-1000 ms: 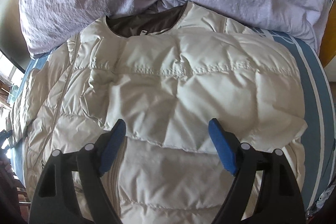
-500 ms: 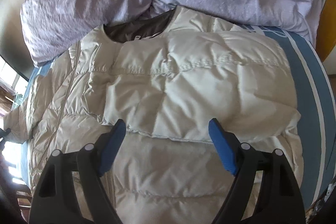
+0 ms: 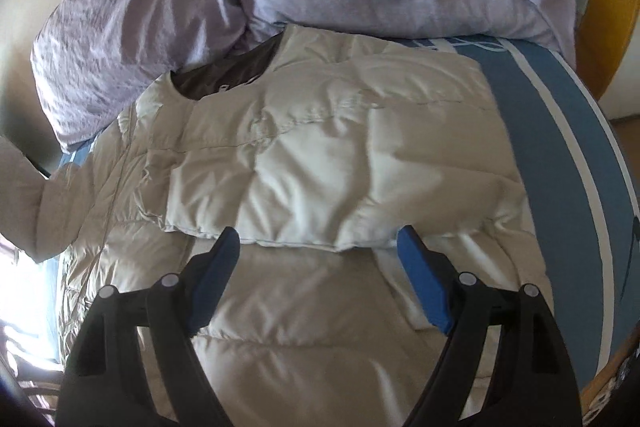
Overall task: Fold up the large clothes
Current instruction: 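Fold the held sleeve across the jacket front and release with the left gripper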
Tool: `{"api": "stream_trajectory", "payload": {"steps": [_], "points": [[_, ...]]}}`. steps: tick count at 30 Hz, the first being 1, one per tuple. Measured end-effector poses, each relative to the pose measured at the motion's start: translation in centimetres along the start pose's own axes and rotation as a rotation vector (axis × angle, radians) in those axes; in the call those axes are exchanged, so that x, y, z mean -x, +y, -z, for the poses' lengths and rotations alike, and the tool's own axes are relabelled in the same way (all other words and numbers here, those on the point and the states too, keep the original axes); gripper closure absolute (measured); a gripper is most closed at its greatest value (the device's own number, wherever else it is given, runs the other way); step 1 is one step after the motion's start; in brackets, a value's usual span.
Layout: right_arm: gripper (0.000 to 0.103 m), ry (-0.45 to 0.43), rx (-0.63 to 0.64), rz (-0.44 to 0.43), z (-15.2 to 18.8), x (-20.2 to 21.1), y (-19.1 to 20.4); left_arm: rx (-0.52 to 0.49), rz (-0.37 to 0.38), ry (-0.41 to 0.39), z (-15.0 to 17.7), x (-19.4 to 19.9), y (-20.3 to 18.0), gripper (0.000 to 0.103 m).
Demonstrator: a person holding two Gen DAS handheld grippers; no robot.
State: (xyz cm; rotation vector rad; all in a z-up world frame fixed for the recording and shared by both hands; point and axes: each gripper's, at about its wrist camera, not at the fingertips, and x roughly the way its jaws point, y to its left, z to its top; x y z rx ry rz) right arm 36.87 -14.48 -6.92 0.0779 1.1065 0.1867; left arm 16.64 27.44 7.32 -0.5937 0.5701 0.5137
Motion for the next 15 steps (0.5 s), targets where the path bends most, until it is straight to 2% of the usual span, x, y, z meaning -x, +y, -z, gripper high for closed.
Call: {"api": "stream_trajectory", "payload": {"steps": [7, 10, 15], "points": [[0.022, -0.012, -0.073, 0.021, 0.9, 0.8, -3.5, -0.137, 0.203, 0.048, 1.7, -1.8, -10.0, 0.089], [0.022, -0.017, -0.112, 0.036, 1.3, 1.2, -5.1, -0.185, 0.254, 0.094, 3.1, -3.3, -13.1, 0.089], [0.022, -0.024, -0.14, 0.04, 2.0, 1.6, -6.6, -0.236, 0.292, 0.198, 6.9, -6.3, -16.8, 0.089]]}}
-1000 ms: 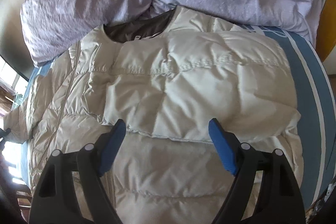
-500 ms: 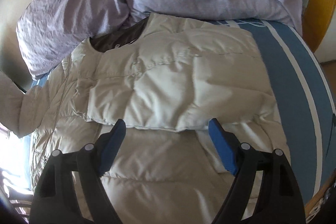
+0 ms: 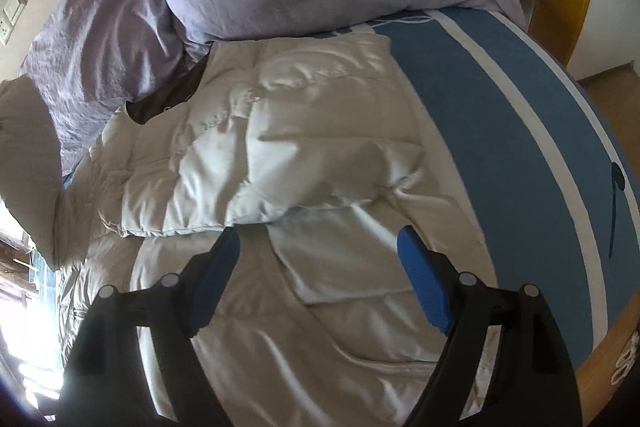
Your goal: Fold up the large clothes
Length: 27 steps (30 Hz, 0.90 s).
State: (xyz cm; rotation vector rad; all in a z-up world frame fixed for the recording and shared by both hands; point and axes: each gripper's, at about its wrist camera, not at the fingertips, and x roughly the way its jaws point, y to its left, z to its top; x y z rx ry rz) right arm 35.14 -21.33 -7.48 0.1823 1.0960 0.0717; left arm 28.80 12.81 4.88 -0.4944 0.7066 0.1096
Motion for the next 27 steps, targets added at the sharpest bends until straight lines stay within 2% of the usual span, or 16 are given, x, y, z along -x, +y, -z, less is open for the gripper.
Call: {"api": "stream_trajectory", "payload": {"steps": [6, 12, 18, 20, 23, 24, 27], "points": [[0.022, 0.011, -0.022, 0.016, 0.4, -0.3, -1.2, -0.05, -0.004, 0.125, 3.2, -5.1, -2.1, 0.089], [0.022, 0.021, -0.015, 0.017, 0.5, -0.6, -1.4, -0.069, -0.05, 0.252, 6.8, -9.6, -2.4, 0.089], [0.022, 0.032, -0.002, 0.017, 0.5, -1.0, -0.9, -0.101, -0.084, 0.291, 9.0, -11.5, -2.6, 0.086], [0.022, 0.035, -0.001, 0.017, 0.5, -1.2, -0.8, -0.104, -0.082, 0.296, 9.3, -11.6, -2.8, 0.081], [0.022, 0.04, -0.001, 0.015, 0.6, -1.3, -0.7, -0.105, -0.052, 0.303, 9.5, -11.5, -3.4, 0.062], [0.022, 0.041, 0.0, 0.015, 0.6, -1.4, -0.7, -0.107, -0.047, 0.304, 9.5, -11.5, -3.5, 0.051], [0.022, 0.04, 0.002, 0.012, 0.7, -1.3, -0.7, -0.13, -0.032, 0.298, 9.8, -10.9, -4.5, 0.041]]}}
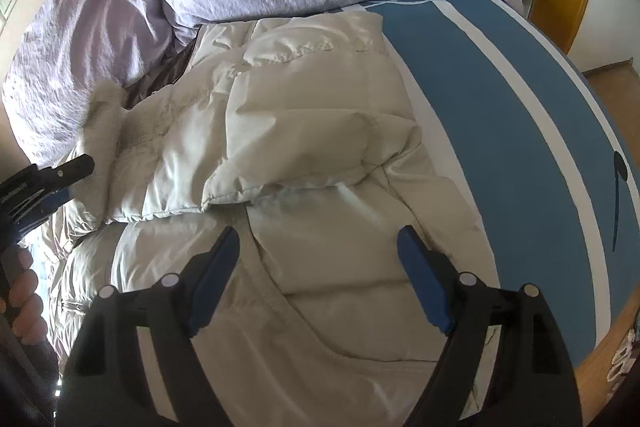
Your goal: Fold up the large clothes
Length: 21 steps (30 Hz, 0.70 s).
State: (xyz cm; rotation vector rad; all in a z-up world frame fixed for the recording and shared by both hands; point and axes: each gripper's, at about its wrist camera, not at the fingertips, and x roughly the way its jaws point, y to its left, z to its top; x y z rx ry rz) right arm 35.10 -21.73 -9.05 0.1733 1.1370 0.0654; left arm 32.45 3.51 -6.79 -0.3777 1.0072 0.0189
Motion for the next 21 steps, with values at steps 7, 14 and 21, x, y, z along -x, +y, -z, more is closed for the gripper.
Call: {"api": "stream_trajectory", "payload": {"steps": [7, 14, 21], "points": [[0.022, -0.006, 0.0, -0.001, 0.0, 0.2, -0.1, 0.011, -0.028, -0.029, 0.2, 1.0, 0.8, 0.039], [0.022, -0.001, 0.004, 0.0, 0.4, 0.4, 0.0, 0.024, -0.054, -0.04, 1.3, 2.3, 2.2, 0.039], [0.022, 0.002, 0.024, 0.021, 1.6, 1.4, -0.5, 0.021, -0.135, -0.074, 3.7, 5.8, 5.4, 0.034]]}}
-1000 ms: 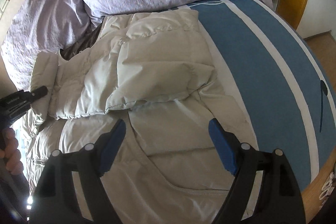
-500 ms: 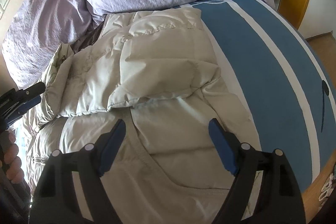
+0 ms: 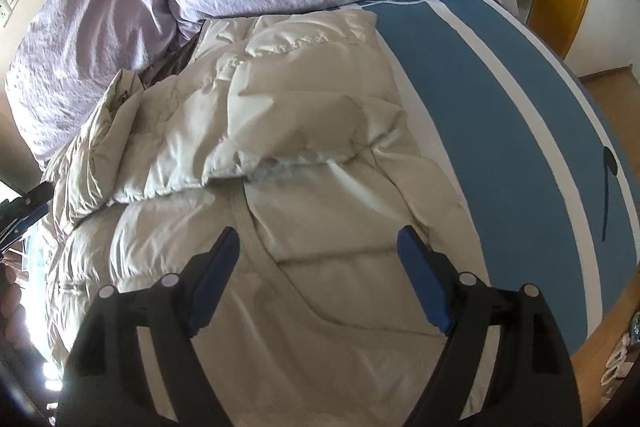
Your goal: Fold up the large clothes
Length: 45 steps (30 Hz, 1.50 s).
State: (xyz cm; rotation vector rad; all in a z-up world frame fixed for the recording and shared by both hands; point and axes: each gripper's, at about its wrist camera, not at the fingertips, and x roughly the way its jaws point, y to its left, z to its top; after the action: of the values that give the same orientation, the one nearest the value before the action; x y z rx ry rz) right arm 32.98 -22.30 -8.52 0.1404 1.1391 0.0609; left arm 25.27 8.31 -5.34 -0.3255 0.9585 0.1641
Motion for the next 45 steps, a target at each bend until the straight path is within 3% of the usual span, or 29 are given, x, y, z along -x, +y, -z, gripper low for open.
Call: {"api": "stream_trajectory", "payload": {"steps": [12, 18, 24, 36, 41, 45], "points": [[0.022, 0.023, -0.01, 0.065, 3.9, 2.6, -4.2, 0.154, -0.176, 0.035, 8.5, 5.4, 12.4, 0.031], [0.022, 0.042, -0.033, 0.083, 6.3, 3.6, -6.5, 0.251, -0.21, 0.059, 12.6, 7.2, 17.4, 0.031], [0.022, 0.064, -0.054, 0.083, 8.3, 3.9, -8.0, 0.258, -0.192, 0.074, 15.1, 8.3, 19.1, 0.031], [0.023, 0.101, -0.08, 0.013, 11.2, 4.0, -9.3, 0.304, -0.115, 0.091, 17.1, 8.1, 20.6, 0.031], [0.038, 0.119, -0.102, -0.022, 11.9, 3.9, -9.9, 0.307, -0.093, 0.087, 17.5, 8.1, 20.8, 0.031], [0.053, 0.13, -0.097, -0.057, 12.0, 4.0, -9.7, 0.309, -0.05, 0.09, 17.8, 8.4, 20.5, 0.039]]}}
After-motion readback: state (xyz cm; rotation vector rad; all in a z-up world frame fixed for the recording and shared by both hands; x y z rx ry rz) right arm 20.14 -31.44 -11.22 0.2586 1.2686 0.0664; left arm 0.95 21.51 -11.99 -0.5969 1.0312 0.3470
